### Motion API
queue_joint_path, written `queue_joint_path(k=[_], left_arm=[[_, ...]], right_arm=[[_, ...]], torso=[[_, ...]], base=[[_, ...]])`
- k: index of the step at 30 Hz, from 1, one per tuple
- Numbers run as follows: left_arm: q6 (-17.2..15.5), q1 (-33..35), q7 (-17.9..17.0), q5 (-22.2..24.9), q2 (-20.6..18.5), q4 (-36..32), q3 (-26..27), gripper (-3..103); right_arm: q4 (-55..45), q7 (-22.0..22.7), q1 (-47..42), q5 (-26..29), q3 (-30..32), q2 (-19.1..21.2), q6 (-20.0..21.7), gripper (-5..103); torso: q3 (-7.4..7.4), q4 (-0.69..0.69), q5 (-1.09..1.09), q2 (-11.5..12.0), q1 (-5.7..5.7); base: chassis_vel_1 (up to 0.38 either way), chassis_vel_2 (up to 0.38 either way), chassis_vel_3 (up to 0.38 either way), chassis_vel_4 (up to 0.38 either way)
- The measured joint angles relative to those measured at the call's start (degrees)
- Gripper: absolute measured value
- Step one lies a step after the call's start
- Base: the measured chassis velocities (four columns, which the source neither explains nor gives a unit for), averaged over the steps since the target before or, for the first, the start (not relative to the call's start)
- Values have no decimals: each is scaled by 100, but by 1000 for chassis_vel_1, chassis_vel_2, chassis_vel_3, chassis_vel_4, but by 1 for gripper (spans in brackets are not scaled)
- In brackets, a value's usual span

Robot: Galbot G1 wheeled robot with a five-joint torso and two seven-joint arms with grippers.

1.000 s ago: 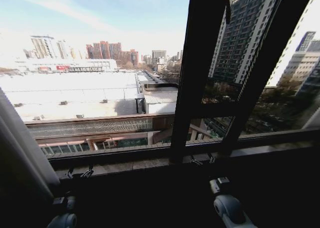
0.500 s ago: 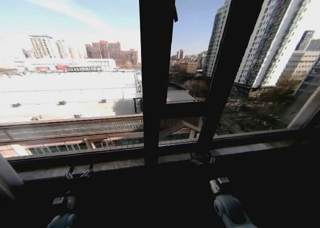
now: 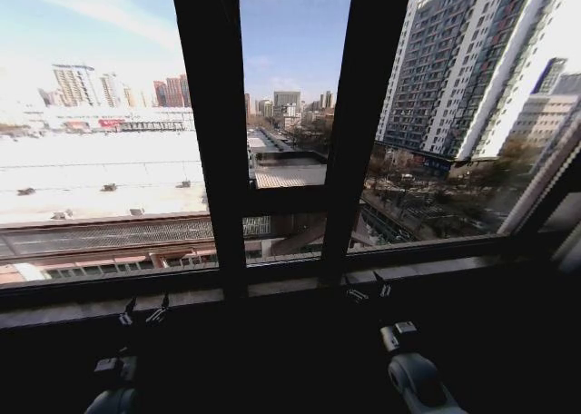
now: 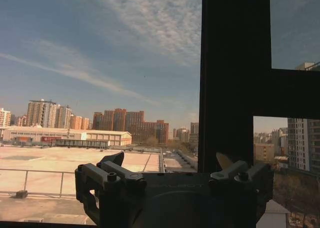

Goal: Open the curtains by pulling them apart, changing their state from closed to fully open.

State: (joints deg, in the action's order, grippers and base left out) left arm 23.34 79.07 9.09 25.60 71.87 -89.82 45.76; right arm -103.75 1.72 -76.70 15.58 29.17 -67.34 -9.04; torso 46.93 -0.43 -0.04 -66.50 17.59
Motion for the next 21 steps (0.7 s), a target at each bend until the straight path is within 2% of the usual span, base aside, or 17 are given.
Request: queue_joint_path(k=[4,21], left_arm=[[0,0,0,0,0,0,0,100],[0,0,0,0,0,0,0,100]], right_arm=[[0,0,0,0,0,0,0,100],[0,0,0,0,0,0,0,100]], torso=[[0,0,7,0,0],[0,0,3,0,0]], base=[[-351,-349,354,349],[-350,-353,352,351]])
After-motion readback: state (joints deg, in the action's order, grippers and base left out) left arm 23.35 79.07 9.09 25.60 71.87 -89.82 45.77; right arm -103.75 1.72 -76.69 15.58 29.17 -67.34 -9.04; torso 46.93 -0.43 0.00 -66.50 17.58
